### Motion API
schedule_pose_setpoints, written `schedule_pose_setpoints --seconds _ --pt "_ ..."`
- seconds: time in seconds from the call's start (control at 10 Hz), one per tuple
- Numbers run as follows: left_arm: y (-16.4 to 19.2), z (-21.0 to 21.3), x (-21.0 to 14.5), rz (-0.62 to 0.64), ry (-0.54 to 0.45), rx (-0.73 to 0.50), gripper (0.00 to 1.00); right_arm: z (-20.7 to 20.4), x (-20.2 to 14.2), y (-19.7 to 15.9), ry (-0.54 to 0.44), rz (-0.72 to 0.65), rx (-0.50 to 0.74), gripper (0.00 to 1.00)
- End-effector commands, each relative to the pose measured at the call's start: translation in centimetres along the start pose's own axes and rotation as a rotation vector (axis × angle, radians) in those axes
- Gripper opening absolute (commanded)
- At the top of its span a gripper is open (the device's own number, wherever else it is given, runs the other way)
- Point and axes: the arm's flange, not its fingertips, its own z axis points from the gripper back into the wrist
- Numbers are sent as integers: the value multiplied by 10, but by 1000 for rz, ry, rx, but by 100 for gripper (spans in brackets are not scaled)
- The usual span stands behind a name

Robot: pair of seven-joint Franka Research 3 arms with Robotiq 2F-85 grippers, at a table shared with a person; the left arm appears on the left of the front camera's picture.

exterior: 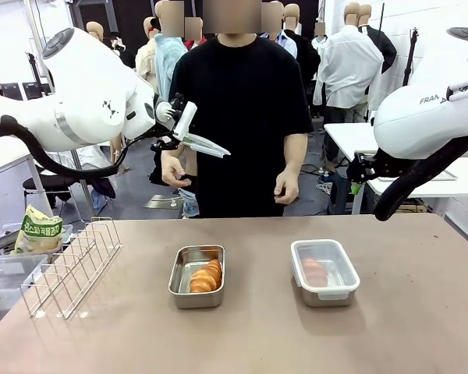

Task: Place the bread in airtight containers.
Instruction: Pick up one Airtight Container lid and hand it to the human, then release when the human grabs the Airtight Container lid.

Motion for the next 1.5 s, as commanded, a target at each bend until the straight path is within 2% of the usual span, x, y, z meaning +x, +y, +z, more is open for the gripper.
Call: schedule_pose_setpoints --seconds 0.0,1.4 --pt "4 -1 5 -8 15 17 0 -1 0 -1 3 -1 2 100" --pt "4 -1 5 -8 15 17 0 -1 0 -1 3 -1 2 100"
